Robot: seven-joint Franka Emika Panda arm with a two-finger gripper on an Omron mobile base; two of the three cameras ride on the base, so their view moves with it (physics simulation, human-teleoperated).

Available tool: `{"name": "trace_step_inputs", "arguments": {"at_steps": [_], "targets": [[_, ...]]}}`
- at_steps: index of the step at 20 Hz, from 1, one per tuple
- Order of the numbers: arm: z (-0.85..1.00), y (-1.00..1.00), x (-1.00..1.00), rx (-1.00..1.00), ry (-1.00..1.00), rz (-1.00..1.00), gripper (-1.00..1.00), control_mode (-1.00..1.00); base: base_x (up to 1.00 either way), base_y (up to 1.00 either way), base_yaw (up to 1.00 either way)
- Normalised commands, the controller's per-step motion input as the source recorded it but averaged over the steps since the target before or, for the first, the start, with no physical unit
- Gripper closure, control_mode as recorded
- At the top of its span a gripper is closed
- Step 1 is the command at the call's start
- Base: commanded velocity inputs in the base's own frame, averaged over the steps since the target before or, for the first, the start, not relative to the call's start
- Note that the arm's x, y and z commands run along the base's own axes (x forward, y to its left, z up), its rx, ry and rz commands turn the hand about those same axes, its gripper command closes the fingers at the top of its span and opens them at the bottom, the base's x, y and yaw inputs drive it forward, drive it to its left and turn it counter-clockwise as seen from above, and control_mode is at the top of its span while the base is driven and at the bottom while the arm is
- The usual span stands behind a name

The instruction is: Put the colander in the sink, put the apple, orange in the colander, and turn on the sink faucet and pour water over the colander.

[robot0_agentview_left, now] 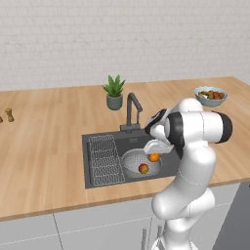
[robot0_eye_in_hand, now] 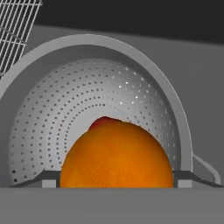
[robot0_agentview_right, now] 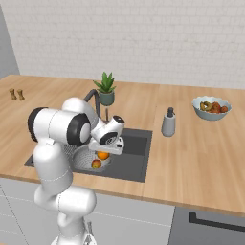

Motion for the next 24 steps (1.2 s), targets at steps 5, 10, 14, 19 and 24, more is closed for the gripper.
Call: {"name": "trace_step_inputs", "arguments": {"at_steps": [5,10,14,19,24], "targets": [[-0.01,0.15,-0.03,0.00,0.00,0.00,-1.00,-1.00,0.00,0.00,0.00],[0.00,0.10,-0.07,-0.02,0.00,0.00,-1.00,-1.00,0.00,0.00,0.00],[0.00,0.01,-0.09,-0.02,0.00,0.00,-1.00,-1.00,0.00,0.00,0.00],[0.00,0.00,-0.08,-0.01,0.00,0.00,-1.00,-1.00,0.00,0.00,0.00],[0.31,-0.04,-0.23,-0.03,-0.10,0.00,-1.00,-1.00,0.00,0.00,0.00]]}}
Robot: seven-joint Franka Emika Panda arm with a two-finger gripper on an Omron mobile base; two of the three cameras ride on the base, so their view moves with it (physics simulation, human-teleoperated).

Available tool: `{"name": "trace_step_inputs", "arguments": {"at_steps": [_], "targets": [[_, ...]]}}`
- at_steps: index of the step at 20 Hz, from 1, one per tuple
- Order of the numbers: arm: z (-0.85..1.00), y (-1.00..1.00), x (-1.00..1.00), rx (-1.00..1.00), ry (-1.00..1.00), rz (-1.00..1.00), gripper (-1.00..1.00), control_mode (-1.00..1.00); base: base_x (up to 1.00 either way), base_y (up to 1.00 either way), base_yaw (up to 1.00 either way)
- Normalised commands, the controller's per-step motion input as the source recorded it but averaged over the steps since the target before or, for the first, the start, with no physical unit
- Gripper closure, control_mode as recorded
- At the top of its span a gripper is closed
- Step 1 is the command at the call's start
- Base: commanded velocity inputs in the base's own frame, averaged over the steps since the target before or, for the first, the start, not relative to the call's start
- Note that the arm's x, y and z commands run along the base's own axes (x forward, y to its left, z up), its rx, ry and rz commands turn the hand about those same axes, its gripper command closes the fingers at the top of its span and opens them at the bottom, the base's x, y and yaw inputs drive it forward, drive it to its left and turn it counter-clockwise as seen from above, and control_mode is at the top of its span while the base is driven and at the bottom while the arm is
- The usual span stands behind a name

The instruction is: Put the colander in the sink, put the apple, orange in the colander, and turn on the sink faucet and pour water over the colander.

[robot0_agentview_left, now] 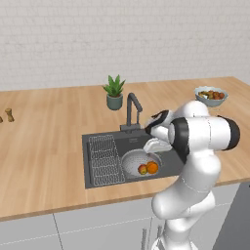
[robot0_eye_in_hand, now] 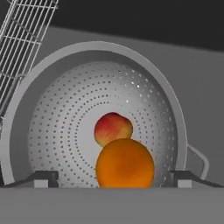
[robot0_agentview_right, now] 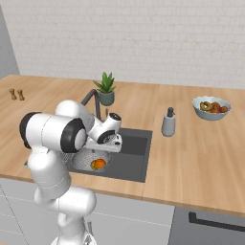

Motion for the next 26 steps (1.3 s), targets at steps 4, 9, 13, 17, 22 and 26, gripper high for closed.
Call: {"name": "trace_step_inputs", "arguments": {"at_steps": [4,9,13,17,22,26], "targets": [[0.53,-0.03,-0.45,-0.02,-0.21,0.02,-1.00,-1.00,0.00,0.00,0.00],[0.58,-0.02,-0.59,-0.06,-0.31,0.16,-1.00,-1.00,0.00,0.00,0.00],[0.64,-0.04,-0.48,-0.09,-0.34,0.27,-1.00,-1.00,0.00,0.00,0.00],[0.45,0.00,-0.44,-0.11,-0.42,0.36,-1.00,-1.00,0.00,0.00,0.00],[0.54,0.00,-0.07,0.04,-0.24,0.20,-1.00,-1.00,0.00,0.00,0.00],[0.52,0.00,0.01,0.24,-0.16,0.14,-1.00,-1.00,0.00,0.00,0.00]]}}
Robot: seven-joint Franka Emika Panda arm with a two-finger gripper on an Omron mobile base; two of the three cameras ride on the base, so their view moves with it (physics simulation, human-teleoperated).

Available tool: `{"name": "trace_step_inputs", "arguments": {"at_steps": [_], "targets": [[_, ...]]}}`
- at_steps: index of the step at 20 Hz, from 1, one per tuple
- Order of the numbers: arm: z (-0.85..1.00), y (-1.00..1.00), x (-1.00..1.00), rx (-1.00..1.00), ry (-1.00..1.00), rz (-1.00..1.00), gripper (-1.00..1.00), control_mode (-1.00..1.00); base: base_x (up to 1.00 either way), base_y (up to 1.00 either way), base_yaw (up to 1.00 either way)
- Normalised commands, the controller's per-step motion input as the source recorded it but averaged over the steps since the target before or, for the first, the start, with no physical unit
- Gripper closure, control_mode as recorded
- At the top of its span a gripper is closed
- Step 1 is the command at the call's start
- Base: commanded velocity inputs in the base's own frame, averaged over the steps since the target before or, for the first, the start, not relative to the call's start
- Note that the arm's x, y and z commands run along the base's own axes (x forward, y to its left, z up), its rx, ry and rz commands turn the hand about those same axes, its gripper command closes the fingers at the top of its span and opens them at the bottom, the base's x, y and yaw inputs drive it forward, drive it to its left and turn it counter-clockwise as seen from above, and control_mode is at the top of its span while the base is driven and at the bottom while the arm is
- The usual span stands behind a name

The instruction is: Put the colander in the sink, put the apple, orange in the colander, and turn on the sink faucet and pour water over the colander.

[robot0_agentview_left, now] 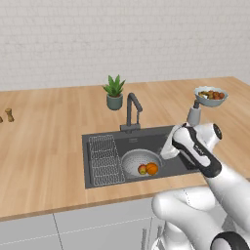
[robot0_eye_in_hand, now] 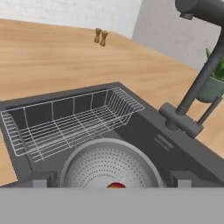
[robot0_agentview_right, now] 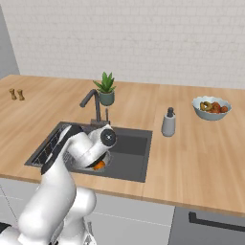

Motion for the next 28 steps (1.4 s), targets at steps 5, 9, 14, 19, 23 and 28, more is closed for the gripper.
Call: {"name": "trace_step_inputs", "arguments": {"at_steps": [5,9,14,19,23,28], "targets": [[0.51,-0.03,0.28,0.22,-0.03,0.10,-1.00,-1.00,0.00,0.00,0.00],[0.30,0.02,0.39,0.20,0.00,0.03,-1.00,-1.00,0.00,0.00,0.00],[0.18,-0.06,0.35,0.18,0.00,0.04,-1.00,-1.00,0.00,0.00,0.00],[0.00,-0.07,0.25,0.17,0.00,0.05,-1.00,-1.00,0.00,0.00,0.00],[0.00,0.00,0.37,0.08,-0.02,0.02,-1.00,-1.00,0.00,0.00,0.00],[0.07,0.00,0.43,0.02,0.00,0.00,-1.00,-1.00,0.00,0.00,0.00]]}}
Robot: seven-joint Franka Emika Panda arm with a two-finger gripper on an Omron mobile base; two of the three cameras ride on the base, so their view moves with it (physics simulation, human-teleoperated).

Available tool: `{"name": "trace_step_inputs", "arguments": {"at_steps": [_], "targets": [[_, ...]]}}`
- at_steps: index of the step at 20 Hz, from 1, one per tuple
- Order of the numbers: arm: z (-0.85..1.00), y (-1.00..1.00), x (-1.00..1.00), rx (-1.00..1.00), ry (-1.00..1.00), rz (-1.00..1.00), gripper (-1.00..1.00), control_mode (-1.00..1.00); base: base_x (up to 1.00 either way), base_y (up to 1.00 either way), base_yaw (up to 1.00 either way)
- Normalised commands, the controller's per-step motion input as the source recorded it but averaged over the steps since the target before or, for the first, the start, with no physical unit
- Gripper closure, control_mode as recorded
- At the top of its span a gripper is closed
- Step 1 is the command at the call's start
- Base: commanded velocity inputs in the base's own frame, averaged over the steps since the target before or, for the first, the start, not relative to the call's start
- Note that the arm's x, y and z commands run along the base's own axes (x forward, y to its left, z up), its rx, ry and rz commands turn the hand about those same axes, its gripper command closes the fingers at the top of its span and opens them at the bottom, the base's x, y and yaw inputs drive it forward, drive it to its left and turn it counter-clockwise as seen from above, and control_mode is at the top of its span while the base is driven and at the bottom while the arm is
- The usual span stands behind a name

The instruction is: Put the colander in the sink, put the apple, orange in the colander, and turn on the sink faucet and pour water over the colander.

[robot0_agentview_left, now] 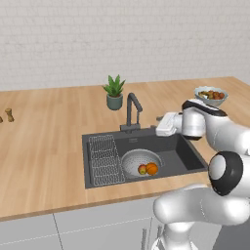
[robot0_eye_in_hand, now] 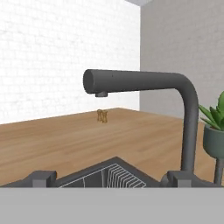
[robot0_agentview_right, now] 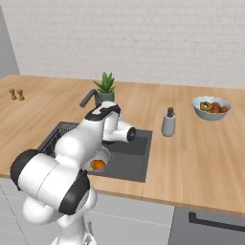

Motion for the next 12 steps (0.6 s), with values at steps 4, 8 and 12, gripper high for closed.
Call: {"name": "trace_step_inputs", "arguments": {"at_steps": [4,8,12], "targets": [[0.00,0.01,0.46,0.00,0.00,0.00,-1.00,-1.00,0.00,0.00,0.00],[-0.06,0.00,0.37,0.00,0.00,0.00,-1.00,-1.00,0.00,0.00,0.00],[-0.12,0.00,0.35,0.00,0.00,0.00,-1.00,-1.00,0.00,0.00,0.00]]}}
